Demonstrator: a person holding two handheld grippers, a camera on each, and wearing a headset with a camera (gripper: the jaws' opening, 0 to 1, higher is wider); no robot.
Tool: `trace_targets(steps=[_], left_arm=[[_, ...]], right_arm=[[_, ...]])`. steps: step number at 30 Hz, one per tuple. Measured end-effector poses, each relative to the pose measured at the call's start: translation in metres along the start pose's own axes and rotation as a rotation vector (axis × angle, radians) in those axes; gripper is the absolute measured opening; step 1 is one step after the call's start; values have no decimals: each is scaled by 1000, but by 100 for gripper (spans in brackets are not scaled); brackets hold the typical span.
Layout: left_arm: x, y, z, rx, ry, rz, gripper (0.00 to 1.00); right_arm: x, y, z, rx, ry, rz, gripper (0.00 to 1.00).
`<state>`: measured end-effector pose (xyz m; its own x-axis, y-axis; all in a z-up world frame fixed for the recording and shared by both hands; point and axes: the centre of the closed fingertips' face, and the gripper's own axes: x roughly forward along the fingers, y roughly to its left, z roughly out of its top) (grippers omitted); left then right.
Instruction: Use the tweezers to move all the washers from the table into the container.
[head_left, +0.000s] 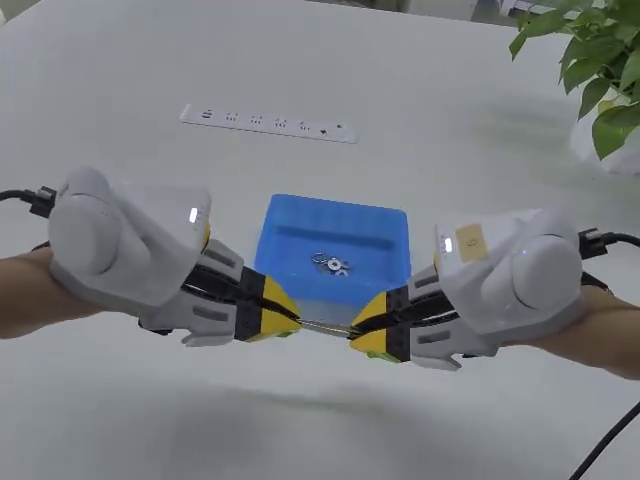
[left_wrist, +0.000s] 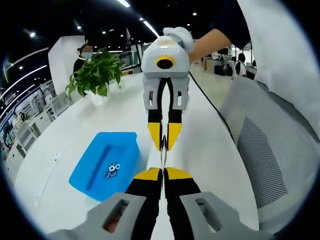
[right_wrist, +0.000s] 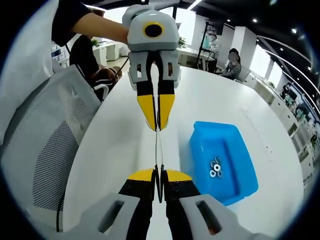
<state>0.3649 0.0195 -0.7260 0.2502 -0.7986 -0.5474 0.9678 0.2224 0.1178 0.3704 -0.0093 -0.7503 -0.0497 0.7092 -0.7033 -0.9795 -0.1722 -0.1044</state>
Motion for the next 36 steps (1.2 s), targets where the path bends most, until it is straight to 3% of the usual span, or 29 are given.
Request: trace_targets(steps=[8,13,18,30,36], left_arm=[[15,1,-26,7,77,-9,6],[27,2,-48,-16,142,-11,6],[35,0,-62,-39,175,-27,6],[38,-1,-68,-56,187,-34,6],[38,-3,-67,-70,196,-28,7]], right_arm=[[9,-2,-9,21,6,12,8],[21,-4,-14,44,8,14,8],[33,-1,-26,46,47,24,8],[43,4,-45,79,100,22,10],[43,4,-43,66,118,18,12]])
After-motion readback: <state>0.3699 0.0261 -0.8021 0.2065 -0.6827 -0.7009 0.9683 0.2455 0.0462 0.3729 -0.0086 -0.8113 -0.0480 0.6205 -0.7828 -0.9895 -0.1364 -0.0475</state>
